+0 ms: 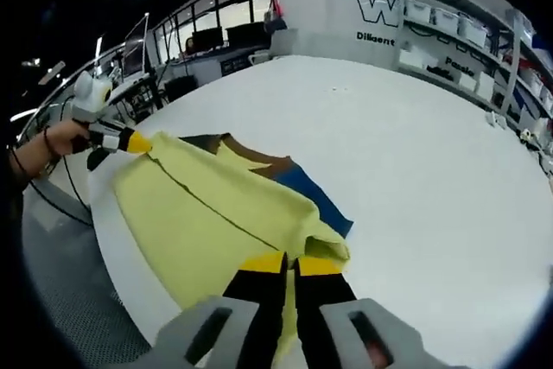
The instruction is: Fold the garment on the visible template until the final outline fits inside the template.
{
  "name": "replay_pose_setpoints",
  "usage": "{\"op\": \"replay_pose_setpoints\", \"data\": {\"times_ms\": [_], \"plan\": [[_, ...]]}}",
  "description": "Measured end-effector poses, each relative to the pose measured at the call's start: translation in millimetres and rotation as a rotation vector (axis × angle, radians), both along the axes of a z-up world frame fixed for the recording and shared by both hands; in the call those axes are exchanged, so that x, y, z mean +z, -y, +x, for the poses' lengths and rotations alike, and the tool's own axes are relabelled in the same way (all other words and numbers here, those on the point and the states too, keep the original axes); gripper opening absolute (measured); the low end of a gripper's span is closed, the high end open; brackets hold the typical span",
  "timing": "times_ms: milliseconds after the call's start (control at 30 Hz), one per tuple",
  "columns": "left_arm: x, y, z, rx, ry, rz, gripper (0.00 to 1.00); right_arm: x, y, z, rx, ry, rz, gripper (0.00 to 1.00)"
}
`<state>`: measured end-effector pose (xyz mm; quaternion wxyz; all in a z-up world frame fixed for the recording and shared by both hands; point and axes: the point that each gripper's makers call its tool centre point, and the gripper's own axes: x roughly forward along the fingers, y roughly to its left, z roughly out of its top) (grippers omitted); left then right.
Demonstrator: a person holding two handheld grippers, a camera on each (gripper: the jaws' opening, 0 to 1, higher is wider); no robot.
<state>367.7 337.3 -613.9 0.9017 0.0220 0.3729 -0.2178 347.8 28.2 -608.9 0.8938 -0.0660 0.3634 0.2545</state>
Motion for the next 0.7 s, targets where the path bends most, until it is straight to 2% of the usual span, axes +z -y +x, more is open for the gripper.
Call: {"op": "replay_pose_setpoints", "data": {"times_ms": [67,133,200,267,333,367,400,467,500,567,600,633,667,700], "plan": [[3.8,-0.2,1.5,0.024,-0.005,-0.04,0.0,0.7,2.4,2.9,-0.018,0.001,0.001,0.0],[6.0,0.1,1.4,0.021,-0.007,-0.051,0.0,2.8,2.5,3.7,-0.019,0.009,0.002,0.0],[15.0,0.5,6.1,0.028,0.019,-0.075,0.0,13.6,2.4,8.6,-0.049,0.028,0.054,0.0],[20.4,-0.8,11.9,0.045,0.051,-0.08,0.0,15.4,4.4,11.9,-0.069,0.018,0.076,0.0],[24.3,-4.7,19.2,0.059,0.085,-0.042,0.0,16.3,6.1,16.3,-0.075,0.013,0.088,0.0],[26.4,-3.3,21.4,0.064,0.09,-0.055,0.0,16.7,6.0,17.2,-0.075,0.006,0.089,0.0],[31.4,1.7,25.8,0.101,0.094,-0.12,0.0,17.4,6.8,19.4,-0.084,-0.001,0.087,0.0],[32.3,4.0,30.2,0.117,0.082,-0.152,0.0,18.9,7.8,23.4,-0.086,-0.002,0.087,0.0],[31.5,4.9,33.2,0.112,0.083,-0.135,0.0,21.0,7.8,27.0,-0.095,0.0,0.1,0.0],[33.2,8.0,38.6,0.123,0.083,-0.158,0.0,21.4,9.5,31.7,-0.122,-0.011,0.125,0.0],[33.7,11.6,38.5,0.134,0.067,-0.194,0.0,22.2,11.8,36.4,-0.143,-0.016,0.139,0.0],[32.1,13.9,38.6,0.188,0.003,-0.265,0.0,23.8,12.5,40.1,-0.138,-0.016,0.13,0.0],[31.6,10.9,42.5,0.249,-0.023,-0.306,0.0,25.2,12.5,41.9,-0.128,-0.009,0.115,0.0],[31.9,9.2,46.3,0.26,-0.016,-0.315,0.0,26.1,13.1,43.6,-0.125,-0.005,0.105,0.0]]}}
